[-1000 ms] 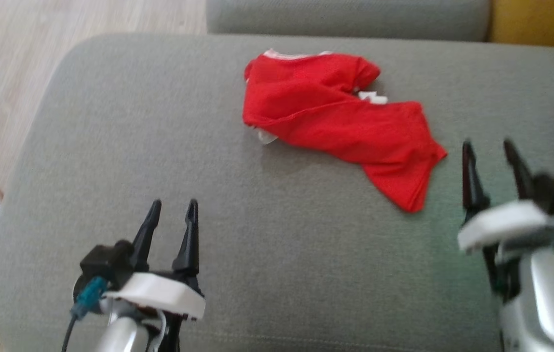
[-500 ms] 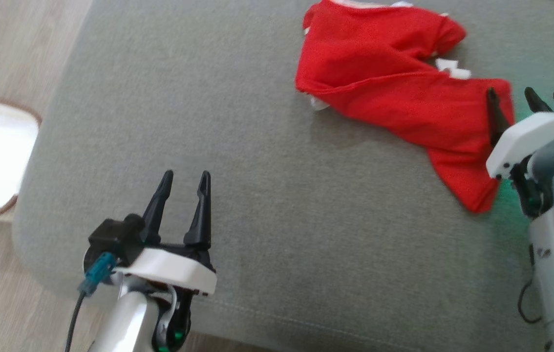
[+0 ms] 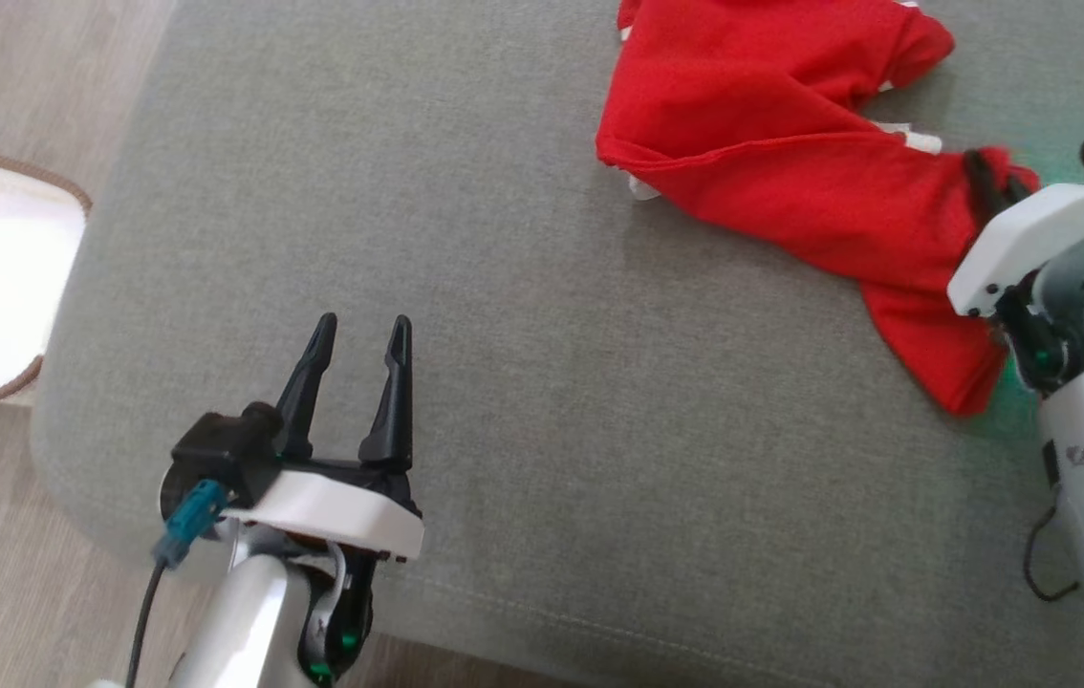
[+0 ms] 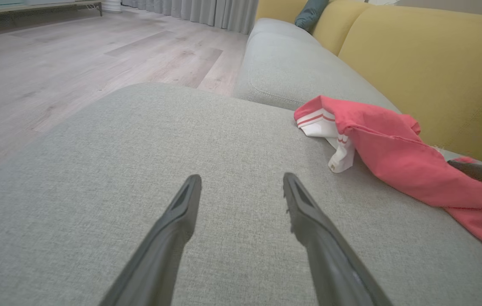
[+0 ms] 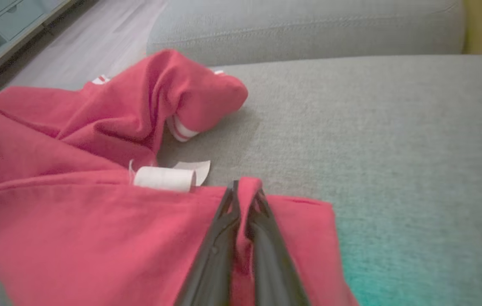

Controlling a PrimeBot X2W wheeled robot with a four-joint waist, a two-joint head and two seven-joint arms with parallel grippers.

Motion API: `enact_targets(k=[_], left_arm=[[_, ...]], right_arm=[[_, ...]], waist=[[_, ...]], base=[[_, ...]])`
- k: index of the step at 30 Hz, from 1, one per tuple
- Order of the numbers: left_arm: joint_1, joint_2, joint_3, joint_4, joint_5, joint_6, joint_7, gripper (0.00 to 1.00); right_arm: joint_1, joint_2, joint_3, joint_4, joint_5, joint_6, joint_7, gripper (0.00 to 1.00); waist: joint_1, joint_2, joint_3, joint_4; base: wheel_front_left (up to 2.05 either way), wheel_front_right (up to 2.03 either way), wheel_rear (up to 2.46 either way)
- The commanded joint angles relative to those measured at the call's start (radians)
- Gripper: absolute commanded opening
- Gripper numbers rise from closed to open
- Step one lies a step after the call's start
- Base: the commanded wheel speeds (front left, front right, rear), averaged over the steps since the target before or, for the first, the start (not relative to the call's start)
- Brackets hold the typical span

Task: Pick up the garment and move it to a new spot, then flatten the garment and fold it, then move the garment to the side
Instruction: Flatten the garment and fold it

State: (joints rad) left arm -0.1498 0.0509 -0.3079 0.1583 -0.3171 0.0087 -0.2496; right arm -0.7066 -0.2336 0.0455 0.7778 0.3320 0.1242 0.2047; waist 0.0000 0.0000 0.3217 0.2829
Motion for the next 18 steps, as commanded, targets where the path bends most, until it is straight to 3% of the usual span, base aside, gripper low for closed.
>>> enact_targets(k=[1, 10, 18], left_arm=[[-0.027, 0.002, 0.041, -0.029, 0.009, 0.0, -0.012, 1.0], [-0.007, 0.001, 0.062, -0.024, 0.028, -0.007, -0.012, 1.0], [0.012, 0.009, 0.071, -0.018, 0.041, -0.012, -0.012, 1.0]], right_arm=[[-0.033, -0.012, 0.028, -0.043, 0.007, 0.007, -0.043, 0.0], [-0.015, -0.051, 0.172, -0.221, 0.046, 0.007, -0.195, 0.0], [0.142, -0.085, 0.334, -0.485, 0.08, 0.007, -0.169, 0.0]], waist=[[0.0, 0.0, -0.005, -0.01], [0.0, 0.0, -0.06, -0.096], [0.0, 0.0, -0.112, -0.194]], base=[[0.0, 0.0, 0.0], [0.0, 0.0, 0.0], [0.0, 0.0, 0.0]])
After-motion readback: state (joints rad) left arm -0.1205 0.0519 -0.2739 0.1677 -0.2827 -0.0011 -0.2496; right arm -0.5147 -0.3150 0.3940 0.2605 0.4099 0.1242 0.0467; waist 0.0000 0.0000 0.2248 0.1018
